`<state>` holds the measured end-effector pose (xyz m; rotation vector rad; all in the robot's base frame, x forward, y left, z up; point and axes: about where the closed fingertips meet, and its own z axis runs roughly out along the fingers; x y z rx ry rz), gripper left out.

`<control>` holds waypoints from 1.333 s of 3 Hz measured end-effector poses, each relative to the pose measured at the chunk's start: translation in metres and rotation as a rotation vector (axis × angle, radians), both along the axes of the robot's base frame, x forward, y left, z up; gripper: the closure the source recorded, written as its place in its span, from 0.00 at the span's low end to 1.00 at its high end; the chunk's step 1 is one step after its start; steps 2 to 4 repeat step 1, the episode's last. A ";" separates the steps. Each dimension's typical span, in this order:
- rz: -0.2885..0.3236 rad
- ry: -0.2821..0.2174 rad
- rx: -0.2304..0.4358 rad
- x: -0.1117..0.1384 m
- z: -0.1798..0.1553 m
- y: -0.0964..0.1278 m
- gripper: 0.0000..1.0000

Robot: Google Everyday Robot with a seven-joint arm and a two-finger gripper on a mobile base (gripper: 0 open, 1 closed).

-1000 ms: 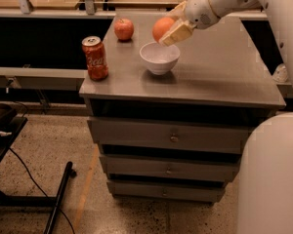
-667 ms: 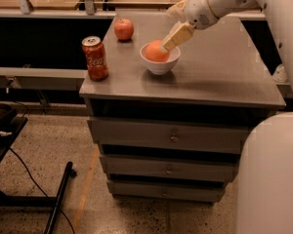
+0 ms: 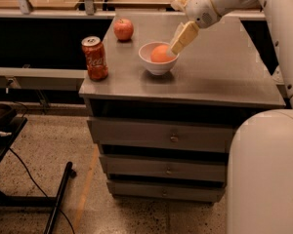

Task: Place orange into white bowl

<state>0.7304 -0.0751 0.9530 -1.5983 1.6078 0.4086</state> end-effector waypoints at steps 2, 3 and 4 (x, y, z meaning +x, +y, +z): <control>0.008 0.003 0.000 -0.001 0.001 -0.001 0.00; 0.008 0.003 0.000 -0.001 0.001 -0.001 0.00; 0.008 0.003 0.000 -0.001 0.001 -0.001 0.00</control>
Offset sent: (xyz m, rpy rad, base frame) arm 0.0000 0.0000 0.0000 0.0000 0.0000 0.0000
